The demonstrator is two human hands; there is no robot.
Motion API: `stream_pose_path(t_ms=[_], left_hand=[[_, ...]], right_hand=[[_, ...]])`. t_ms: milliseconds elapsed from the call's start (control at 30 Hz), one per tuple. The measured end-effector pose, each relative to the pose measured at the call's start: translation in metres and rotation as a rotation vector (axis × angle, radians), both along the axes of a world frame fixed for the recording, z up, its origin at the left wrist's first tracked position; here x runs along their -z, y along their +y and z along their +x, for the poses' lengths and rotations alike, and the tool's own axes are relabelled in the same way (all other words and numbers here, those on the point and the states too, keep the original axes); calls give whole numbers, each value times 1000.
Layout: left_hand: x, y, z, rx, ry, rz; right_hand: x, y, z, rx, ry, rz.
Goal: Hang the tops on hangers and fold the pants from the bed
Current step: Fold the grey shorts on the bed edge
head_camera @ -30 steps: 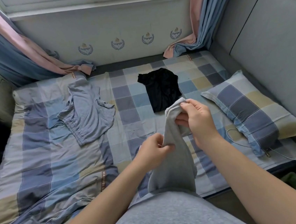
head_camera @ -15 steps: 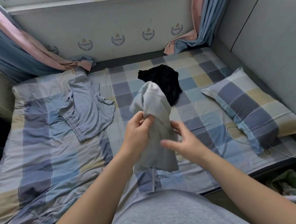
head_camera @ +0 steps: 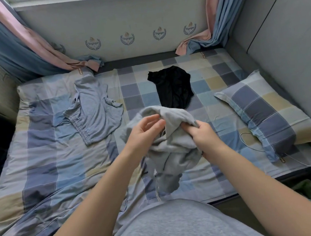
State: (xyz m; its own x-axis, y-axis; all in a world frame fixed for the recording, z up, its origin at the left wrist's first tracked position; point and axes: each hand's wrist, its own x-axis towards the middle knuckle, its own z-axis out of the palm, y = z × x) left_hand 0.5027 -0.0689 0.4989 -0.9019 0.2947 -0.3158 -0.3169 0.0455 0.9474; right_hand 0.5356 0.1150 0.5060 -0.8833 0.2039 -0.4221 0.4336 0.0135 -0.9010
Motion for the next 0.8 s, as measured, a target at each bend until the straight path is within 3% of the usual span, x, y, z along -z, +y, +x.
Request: stream_pose_path(t_ms=[167,333,400,433,500,567,667,800], left_hand=[[21,7,18,252,-13,-41],[26,19,16,137,139,-50],[21,21,11,0,83,25],[17,22,9,-72,25,79],[11,24,3,-188,-103,173],[5,24,1,-246,-214,215],[2,26,0,-282,-331,215],[7,24,-1,-314,-484,200]], right_hand=[[-14,3,-5,67,-23,-229],[-18,0,-5,87,41,-438],[-18,3,-2,6,121,-550],[-15,7,1,-59,160,-497],[-1,12,11,-234,172,-182],[16,9,26,-399,90,44],[42,-4,42,-501,-38,45],[56,-12,41,-466,11,164]])
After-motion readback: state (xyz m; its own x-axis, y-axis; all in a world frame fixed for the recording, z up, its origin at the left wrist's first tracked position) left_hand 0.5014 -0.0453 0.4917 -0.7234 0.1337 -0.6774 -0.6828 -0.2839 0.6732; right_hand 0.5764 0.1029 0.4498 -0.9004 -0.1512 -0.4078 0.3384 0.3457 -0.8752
